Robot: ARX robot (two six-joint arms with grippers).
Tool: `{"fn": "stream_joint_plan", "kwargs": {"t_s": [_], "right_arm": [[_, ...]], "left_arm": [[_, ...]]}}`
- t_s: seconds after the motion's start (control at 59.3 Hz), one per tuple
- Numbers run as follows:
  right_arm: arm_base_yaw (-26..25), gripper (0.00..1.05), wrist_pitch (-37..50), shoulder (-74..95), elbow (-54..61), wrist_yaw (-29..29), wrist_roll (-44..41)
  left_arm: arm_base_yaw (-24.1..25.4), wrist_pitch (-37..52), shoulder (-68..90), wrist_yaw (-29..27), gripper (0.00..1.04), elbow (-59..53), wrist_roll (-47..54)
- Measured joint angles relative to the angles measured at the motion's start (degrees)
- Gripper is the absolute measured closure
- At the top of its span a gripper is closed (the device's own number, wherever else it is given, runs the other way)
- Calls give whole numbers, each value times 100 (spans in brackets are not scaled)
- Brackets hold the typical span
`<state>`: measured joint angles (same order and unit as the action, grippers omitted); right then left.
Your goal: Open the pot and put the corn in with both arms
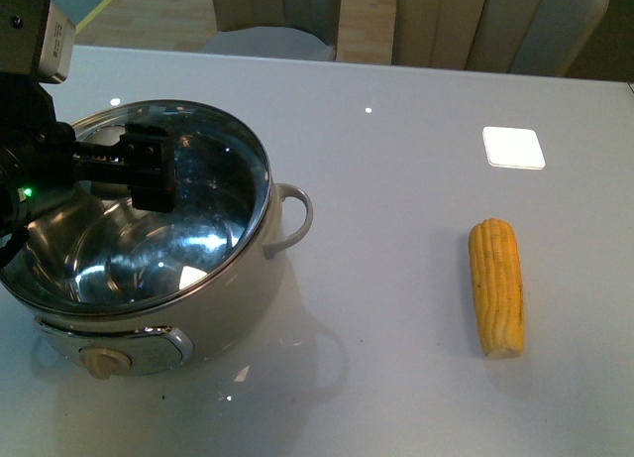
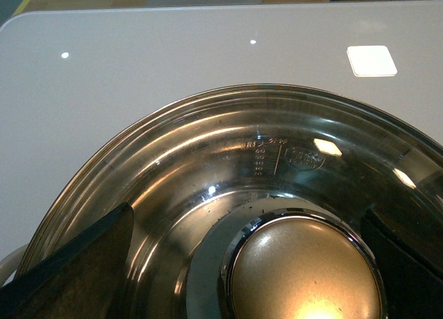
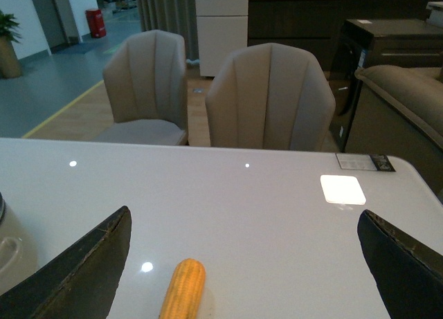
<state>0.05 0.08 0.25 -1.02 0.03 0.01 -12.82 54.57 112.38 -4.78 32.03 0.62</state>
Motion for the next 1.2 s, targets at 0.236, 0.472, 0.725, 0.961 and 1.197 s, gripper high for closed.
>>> {"fn": "stream_joint_plan", "kwargs": {"t_s": [0.236,0.472,0.725,0.961,1.197], "right_arm": [[0,9,0,0,0,0,0],[0,9,0,0,0,0,0],[0,9,0,0,0,2,0],[0,9,0,0,0,0,0],[0,9,0,0,0,0,0]], "left_arm": [[-103,79,111,2,34,42,-31],[-212,160,190,-136,61,66,-92],[-260,208,216,-210,61,72,-120],[-280,11,96,-275,61,105,-118],[-284,-463,-179,-278,61,221,-63]]}}
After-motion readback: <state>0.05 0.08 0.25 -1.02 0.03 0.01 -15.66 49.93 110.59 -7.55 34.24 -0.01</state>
